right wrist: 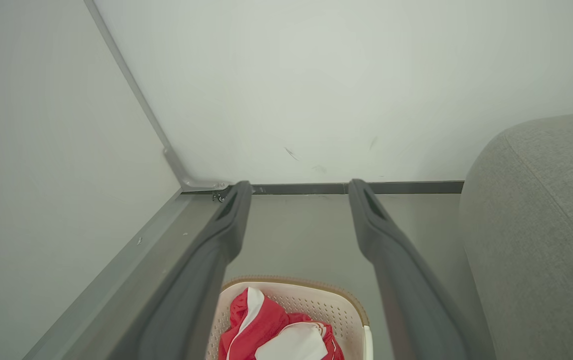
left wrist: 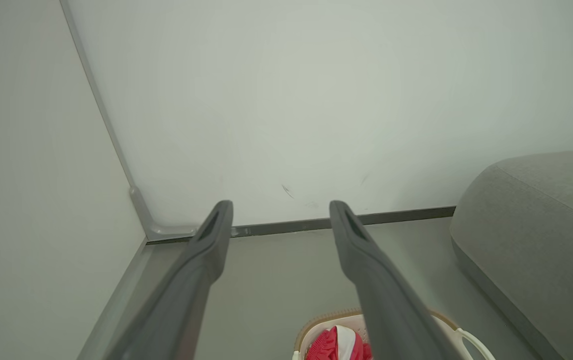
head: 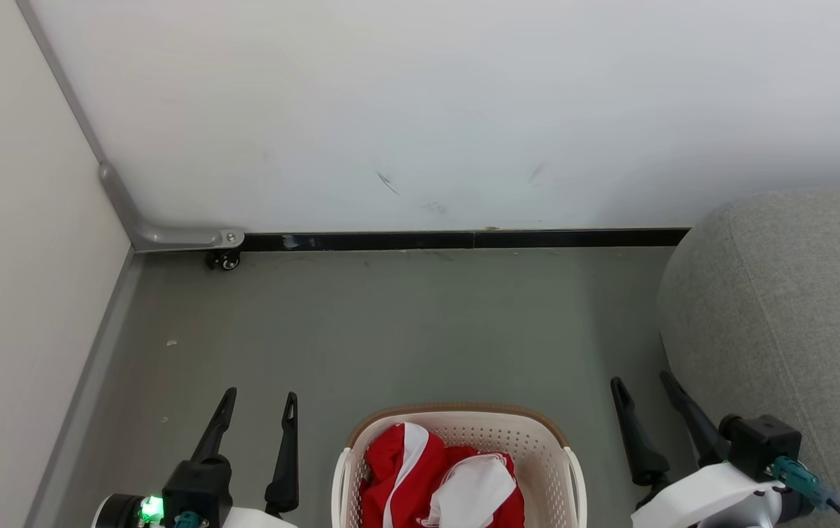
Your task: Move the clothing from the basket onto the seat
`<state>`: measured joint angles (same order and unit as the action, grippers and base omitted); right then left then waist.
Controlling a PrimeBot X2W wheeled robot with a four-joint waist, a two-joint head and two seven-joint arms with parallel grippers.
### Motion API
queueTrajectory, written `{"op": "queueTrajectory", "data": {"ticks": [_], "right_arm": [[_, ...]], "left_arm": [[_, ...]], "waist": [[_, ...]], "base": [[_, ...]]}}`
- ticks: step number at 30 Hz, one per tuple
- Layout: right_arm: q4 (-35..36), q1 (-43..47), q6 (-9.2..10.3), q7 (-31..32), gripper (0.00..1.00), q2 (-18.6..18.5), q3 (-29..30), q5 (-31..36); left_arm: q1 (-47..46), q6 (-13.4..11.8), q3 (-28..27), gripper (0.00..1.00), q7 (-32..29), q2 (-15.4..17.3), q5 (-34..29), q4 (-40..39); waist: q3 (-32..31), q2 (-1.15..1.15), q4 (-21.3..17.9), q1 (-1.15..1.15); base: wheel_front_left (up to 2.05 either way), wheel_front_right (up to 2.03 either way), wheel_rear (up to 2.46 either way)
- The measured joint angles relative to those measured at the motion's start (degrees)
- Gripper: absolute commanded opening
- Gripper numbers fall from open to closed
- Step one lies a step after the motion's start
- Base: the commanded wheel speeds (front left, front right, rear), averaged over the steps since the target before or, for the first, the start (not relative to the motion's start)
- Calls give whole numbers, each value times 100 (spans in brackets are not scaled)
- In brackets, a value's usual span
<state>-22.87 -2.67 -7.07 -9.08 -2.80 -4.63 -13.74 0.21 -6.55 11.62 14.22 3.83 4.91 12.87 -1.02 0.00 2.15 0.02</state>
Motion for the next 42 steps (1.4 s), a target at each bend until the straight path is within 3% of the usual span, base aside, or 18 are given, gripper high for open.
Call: {"op": "queueTrajectory", "data": {"ticks": [22, 42], "right_arm": [[174, 7, 0, -120, 100, 3, 123, 59], [601, -79, 0, -212, 100, 9, 404, 125]], "left_arm": [[-252, 123, 214, 100, 0, 29, -162, 223], [-873, 305, 380, 100, 0, 21, -271, 748]], "waist": [[234, 0, -67, -1], [898, 0, -261, -1]], "base": [[0, 0, 0], [0, 0, 0]]}}
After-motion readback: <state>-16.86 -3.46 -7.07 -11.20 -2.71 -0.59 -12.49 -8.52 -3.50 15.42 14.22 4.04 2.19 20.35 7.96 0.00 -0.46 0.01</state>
